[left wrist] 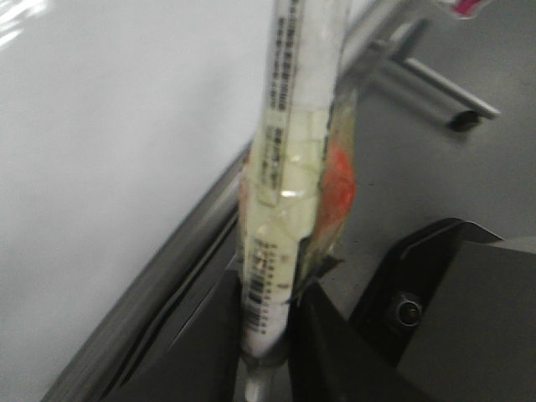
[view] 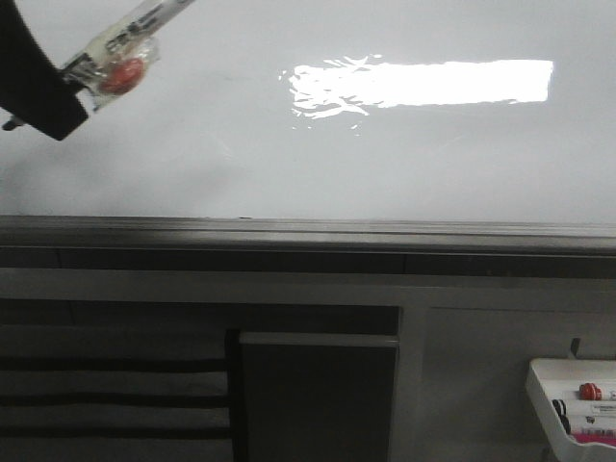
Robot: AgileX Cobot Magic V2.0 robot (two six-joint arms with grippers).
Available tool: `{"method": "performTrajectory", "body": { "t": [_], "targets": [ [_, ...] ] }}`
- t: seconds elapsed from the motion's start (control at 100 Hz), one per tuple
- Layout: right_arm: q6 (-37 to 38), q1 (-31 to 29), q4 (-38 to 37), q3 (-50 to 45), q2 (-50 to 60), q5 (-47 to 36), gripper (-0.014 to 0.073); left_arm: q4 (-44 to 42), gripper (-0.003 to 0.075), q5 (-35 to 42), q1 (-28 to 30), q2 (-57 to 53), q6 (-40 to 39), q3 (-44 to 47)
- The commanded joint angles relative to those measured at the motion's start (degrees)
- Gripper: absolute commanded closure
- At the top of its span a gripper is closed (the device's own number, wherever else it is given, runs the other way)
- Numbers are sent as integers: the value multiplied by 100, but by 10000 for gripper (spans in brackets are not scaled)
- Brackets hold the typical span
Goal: Write number 3 on whiteboard
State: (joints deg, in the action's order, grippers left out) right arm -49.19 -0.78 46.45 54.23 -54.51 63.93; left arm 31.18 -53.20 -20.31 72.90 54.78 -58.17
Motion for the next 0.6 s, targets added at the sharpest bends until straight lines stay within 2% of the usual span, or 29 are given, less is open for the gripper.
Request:
{"method": "performTrajectory", "body": {
  "t": [0.0,0.14,0.27,0.42,0.59],
  "targets": [
    [-854,375,525,469,-412,401,184,794,739,-110,-269,-163,666,-216],
    [-1605,1335,375,822,-986,262,184,1015,739,-138,-747,-163,1134,-216],
    [-1656,2111,-29,1168,-1402,-297,184,1015,739,-138,-1077,-163,1230,-216],
    [-1705,2591,-85,1511,-1818,-333,184,1027,739,-138,-1247,-163,1255,-216],
    [-1763,2873,-94,1638,-2139,-441,184,1027,739,-138,-1278,-163,1280,-216]
  ]
}}
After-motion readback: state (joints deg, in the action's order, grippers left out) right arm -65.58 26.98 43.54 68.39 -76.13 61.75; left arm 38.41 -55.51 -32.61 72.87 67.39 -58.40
